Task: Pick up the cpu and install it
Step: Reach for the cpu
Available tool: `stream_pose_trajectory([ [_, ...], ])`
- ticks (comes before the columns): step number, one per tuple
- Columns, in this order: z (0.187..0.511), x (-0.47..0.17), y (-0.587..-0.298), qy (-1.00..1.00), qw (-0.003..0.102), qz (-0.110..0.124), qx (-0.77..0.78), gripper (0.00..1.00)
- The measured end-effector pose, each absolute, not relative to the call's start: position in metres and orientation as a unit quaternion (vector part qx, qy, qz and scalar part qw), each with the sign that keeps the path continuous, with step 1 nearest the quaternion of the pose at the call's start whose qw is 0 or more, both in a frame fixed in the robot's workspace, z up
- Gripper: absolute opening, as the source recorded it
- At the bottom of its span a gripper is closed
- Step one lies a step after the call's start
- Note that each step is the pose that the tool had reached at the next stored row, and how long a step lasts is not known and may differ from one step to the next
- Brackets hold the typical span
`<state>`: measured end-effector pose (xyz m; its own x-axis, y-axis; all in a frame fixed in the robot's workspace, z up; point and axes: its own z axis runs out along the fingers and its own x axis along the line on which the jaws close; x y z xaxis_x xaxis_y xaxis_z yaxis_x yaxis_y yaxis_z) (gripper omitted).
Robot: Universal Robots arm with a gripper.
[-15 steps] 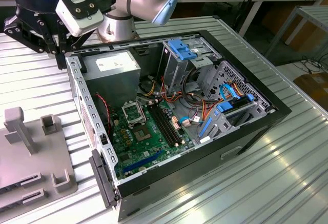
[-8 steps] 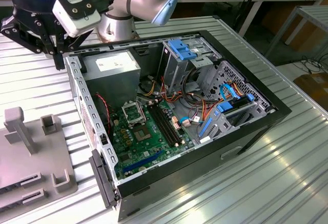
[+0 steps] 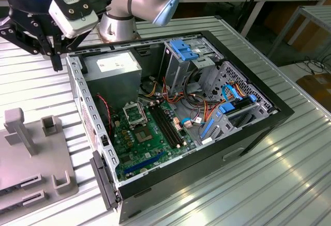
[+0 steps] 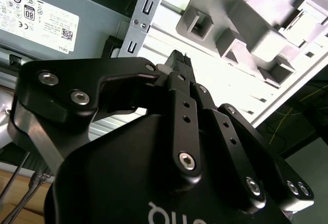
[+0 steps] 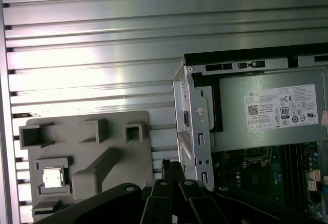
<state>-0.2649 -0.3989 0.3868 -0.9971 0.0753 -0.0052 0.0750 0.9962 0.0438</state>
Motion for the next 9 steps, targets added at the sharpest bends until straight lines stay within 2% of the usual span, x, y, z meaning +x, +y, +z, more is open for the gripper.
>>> stream_pose_trajectory([
  [9, 0.3865, -0.2705, -0.3989, 0.999, 0.003, 0.022, 0.038, 0.11],
])
